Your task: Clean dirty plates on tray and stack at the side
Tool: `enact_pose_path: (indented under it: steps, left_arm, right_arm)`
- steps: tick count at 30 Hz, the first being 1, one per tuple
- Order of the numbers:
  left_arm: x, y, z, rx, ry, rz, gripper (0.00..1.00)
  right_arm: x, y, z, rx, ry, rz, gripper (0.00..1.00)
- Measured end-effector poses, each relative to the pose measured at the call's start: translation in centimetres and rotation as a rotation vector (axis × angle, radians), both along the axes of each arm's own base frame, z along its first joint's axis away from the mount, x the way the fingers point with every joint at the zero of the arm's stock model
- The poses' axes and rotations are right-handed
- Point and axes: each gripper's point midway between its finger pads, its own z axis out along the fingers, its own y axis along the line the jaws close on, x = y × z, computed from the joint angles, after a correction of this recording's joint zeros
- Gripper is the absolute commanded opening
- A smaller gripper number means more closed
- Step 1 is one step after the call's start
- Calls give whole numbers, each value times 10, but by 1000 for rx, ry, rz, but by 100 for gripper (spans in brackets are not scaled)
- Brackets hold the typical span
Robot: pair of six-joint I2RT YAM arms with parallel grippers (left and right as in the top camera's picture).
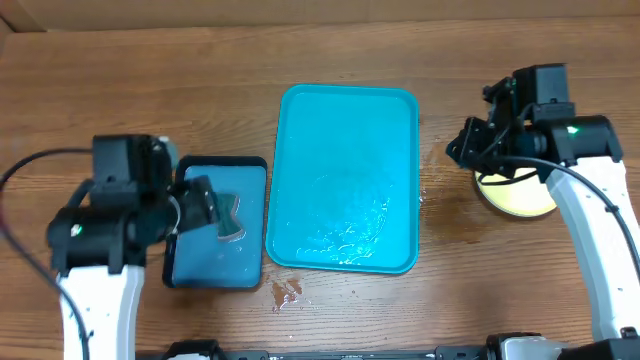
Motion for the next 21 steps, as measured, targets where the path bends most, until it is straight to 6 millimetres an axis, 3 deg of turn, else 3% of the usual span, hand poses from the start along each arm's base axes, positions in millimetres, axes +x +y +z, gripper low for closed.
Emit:
enact_pose_path:
  steps: [2,4,5,6,11,16,19,21]
  left_arm:
    - [15,-4,-12,-16,4,-33,52]
    - [23,-7,-23,-29,40,-51,54]
    - [26,-8,-30,-35,63,-55,50]
    - [29,-8,-36,-39,85,-54,40]
    - [45,-8,-60,-40,145,-67,13]
    - [43,-10,-66,-51,168,-78,4]
    - [37,-11,-66,-59,191,-81,4]
    - [31,-12,-64,-62,200,-82,4]
  right_arm:
    - [-3,11,0,3,0,34,10]
    - [-6,21,0,6,0,63,10]
    - [-8,26,1,6,-2,79,10]
    - [-9,30,0,5,-2,97,10]
    - [-17,53,0,1,-11,178,11]
    - [-22,67,-6,-8,2,230,16]
    - [-23,71,-10,-14,14,244,18]
    - [-23,72,-11,-14,19,242,32]
